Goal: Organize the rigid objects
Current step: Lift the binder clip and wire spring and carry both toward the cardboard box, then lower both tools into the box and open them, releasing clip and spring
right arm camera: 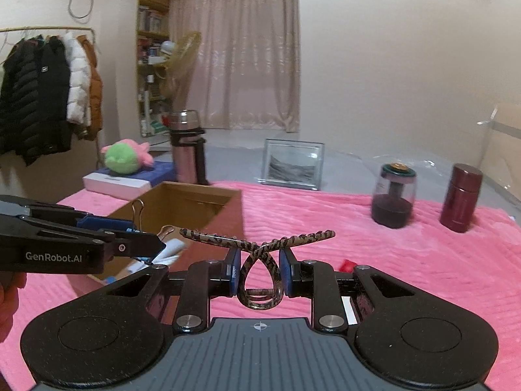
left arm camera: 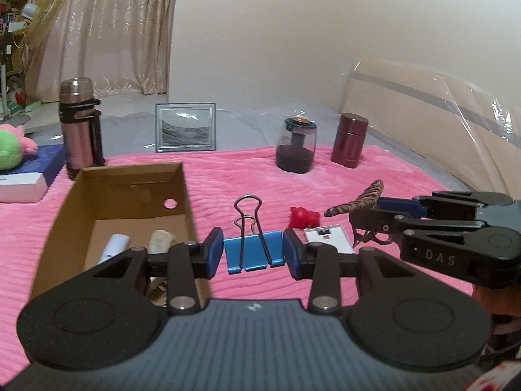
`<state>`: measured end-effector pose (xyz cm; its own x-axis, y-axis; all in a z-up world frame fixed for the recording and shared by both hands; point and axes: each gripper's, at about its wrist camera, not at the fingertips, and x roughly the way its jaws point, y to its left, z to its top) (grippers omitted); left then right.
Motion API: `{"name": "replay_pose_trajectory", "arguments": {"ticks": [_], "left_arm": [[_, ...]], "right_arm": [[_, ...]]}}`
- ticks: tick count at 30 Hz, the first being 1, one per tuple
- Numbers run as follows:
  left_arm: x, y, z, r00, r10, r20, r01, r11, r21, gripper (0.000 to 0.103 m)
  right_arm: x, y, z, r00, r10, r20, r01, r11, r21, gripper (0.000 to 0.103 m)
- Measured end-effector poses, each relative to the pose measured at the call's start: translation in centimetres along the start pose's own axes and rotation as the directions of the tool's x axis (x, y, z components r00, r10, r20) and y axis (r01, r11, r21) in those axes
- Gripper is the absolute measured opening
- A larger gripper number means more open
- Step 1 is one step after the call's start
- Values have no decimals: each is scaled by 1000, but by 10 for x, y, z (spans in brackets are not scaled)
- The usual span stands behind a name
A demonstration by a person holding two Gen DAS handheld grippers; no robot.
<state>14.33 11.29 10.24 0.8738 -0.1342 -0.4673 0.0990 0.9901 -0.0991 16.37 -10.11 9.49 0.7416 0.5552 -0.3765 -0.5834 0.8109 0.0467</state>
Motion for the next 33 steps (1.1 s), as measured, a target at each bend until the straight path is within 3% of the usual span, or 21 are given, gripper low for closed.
{"name": "replay_pose_trajectory", "arguments": {"ticks": [11,20,28,33], "left_arm": [[-19,87,7,995,69,-67,-66,997,45,34],[2,143,5,985,63,-162,-49,995,92,34],[30,160,1,970,9,-241,34,984,177,34],[49,164,-3,952,-7,-306,96,957,274,34]], "right_arm": [[47,48,24,991,118,-58,-123,988,-94,22],[104,82,34,967,206,-148,-237,943,-235,22],[153,100,23,929,243,-279,-339,861,-379,22],[175,112,11,907,228,-353,-391,769,-507,22]]}}
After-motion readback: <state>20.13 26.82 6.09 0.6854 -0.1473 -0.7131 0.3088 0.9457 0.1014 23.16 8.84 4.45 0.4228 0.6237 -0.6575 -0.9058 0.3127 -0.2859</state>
